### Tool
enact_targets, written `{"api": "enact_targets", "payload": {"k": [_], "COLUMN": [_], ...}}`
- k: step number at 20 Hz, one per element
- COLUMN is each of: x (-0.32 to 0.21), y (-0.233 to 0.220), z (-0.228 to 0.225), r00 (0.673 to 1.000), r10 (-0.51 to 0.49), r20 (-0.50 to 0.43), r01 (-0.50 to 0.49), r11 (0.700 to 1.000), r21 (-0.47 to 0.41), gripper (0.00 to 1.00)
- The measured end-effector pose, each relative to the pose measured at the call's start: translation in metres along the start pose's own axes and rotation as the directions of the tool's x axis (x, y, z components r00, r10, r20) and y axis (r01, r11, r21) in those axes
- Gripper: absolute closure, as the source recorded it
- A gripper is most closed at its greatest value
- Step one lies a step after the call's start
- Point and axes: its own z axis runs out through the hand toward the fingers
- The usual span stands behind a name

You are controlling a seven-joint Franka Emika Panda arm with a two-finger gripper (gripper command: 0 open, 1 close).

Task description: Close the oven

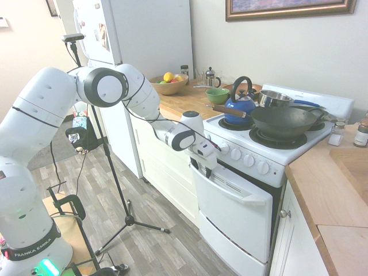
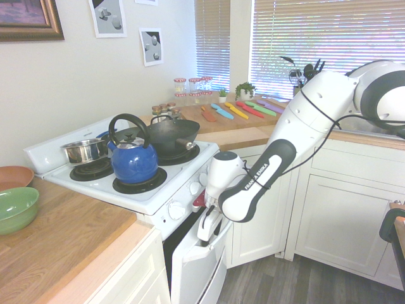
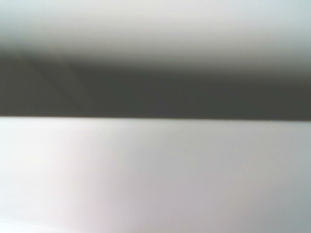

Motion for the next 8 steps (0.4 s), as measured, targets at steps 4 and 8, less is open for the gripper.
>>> {"api": "enact_targets", "payload": {"k": [4,8], "x": [-0.014,-0.025], "y": [-0.034,0.009], "z": [-0.067,-0.122], "r00": [0.999,0.997], "r10": [-0.043,-0.050], "r20": [-0.007,0.066], "r01": [0.043,0.056], "r11": [0.998,0.995], "r21": [0.044,-0.086], "gripper": [0.00,0.00]}}
